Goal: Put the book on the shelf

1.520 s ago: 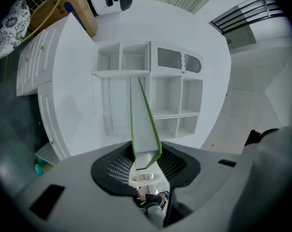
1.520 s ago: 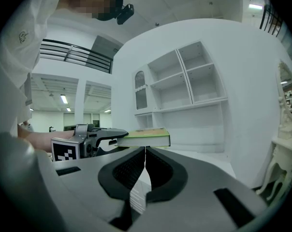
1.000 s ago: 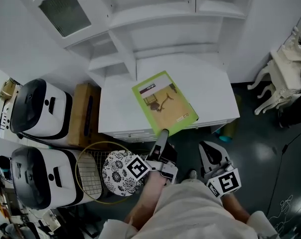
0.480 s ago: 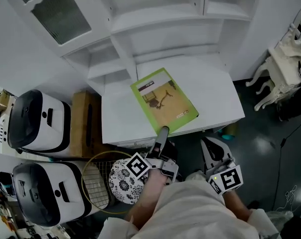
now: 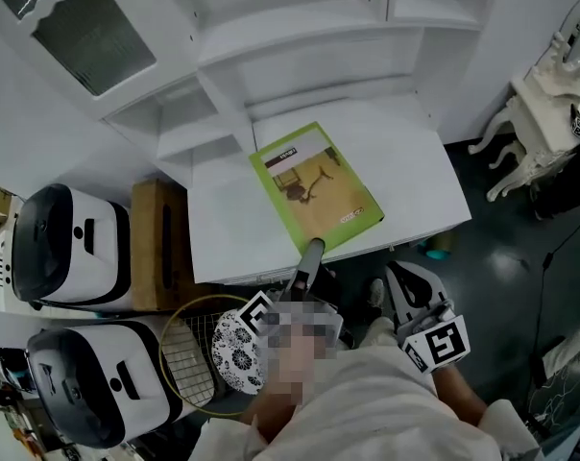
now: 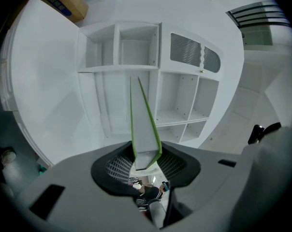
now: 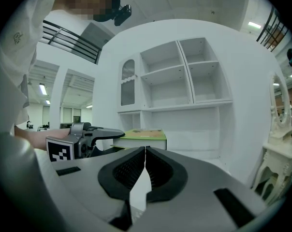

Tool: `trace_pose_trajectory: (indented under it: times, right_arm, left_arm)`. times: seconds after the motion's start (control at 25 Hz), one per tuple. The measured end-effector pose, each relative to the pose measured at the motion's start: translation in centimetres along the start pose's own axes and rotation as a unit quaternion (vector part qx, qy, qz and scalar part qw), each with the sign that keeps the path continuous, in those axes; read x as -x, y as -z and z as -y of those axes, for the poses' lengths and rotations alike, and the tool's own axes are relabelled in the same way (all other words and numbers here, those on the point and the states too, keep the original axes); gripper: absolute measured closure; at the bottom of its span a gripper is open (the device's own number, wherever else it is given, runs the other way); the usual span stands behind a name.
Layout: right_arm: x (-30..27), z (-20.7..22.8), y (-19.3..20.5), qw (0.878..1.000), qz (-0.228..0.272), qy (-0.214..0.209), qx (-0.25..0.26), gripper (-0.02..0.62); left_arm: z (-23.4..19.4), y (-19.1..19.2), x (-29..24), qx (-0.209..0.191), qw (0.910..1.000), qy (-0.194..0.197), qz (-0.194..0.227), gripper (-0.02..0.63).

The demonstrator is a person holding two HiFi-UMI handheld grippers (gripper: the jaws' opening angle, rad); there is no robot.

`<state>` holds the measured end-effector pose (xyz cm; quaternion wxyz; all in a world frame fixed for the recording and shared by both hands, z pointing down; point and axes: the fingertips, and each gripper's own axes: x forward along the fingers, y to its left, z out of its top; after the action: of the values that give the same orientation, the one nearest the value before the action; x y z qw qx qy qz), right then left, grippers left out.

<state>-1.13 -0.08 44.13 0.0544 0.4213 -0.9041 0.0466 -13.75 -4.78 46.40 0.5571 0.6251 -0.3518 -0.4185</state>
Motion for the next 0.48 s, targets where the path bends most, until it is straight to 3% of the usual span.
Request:
trace_pose_trajectory:
  times: [0.48]
  right_arm:
    - [-3.2,6.5,-1.6,0.999,0.019,-0.043,0.003,0.577]
  left_arm:
    - [0.7,0.6,-5.0,-0.007,0.9991,0.007,0.042,0.463]
